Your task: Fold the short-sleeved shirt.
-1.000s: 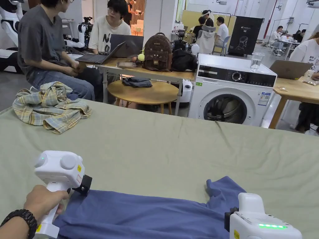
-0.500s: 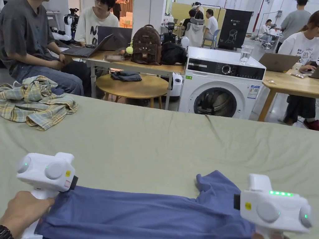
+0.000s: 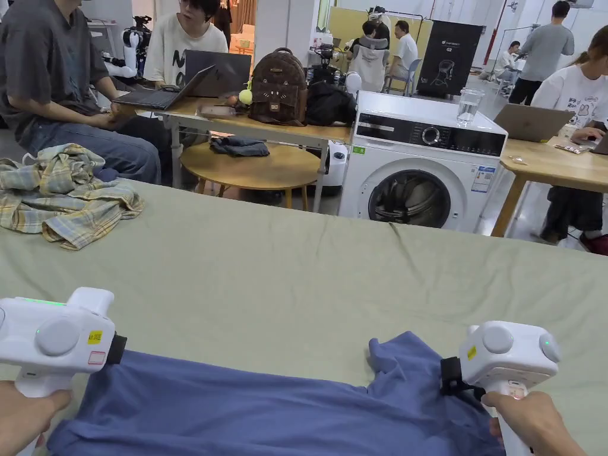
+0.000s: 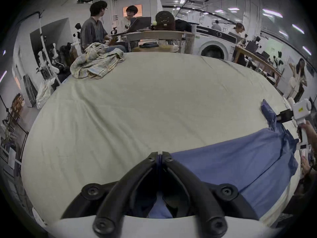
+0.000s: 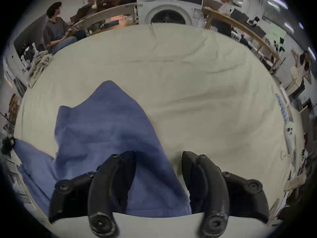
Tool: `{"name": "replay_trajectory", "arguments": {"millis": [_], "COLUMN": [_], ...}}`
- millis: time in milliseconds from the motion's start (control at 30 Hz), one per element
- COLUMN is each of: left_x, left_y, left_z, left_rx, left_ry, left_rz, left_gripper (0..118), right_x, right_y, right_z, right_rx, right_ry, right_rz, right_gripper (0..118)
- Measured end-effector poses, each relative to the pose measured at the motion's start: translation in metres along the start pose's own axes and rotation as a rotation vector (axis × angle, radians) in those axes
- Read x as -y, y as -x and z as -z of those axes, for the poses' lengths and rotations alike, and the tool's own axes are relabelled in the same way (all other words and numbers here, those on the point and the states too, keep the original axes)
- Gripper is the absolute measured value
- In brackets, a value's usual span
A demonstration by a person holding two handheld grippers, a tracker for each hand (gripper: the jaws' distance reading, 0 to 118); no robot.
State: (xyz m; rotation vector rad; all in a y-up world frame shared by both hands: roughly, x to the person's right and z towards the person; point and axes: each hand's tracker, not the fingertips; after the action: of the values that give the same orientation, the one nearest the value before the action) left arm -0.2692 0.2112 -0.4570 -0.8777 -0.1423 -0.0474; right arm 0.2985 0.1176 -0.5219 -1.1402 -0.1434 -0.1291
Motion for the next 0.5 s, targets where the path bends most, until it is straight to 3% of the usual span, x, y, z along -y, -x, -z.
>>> {"name": "replay_trajectory", "arguments": {"millis": [133,167,200,233,267,333,500], "left_x": [0.002,0.001,0.001,0.001,0.001,0.002,0.005], "left_y": [0.0,0.0,-0.001,-0.001,-0.002,-0.001,0.004], "left_z": [0.004,0.007,0.008,0.009,0.009,0.009,-0.007], "left_rx": [-0.008,-0.009,-0.011,-0.011,-0.011,-0.012,-0.009], "left_ry": [0.011,0.009,0.01,0.011,0.011,0.007,-0.024], "left_rz": [0.004,0.006,0.006,0.006,0.008,0.007,-0.005], "left_gripper": [0,0,0,0,0,0,0], "right_x": [0.0,0.002,0.005,0.008,0.01,0.019,0.034], "right_y": [0.004,0.007,0.011,0.014,0.015,0.016,0.008], "right_z": [-0.004,-0.005,-0.005,-0.005,-0.003,-0.01,-0.059], "right_rx": [0.012,0.015,0.011,0.016,0.008,0.008,-0.028], "right_ry": [-0.014,-0.028,-0.043,-0.056,-0.062,-0.077,-0.206], "right_rz": [-0.031,-0.048,-0.071,-0.085,-0.112,-0.123,-0.054], "right_gripper": [55,49,37,13,0,0,0]}}
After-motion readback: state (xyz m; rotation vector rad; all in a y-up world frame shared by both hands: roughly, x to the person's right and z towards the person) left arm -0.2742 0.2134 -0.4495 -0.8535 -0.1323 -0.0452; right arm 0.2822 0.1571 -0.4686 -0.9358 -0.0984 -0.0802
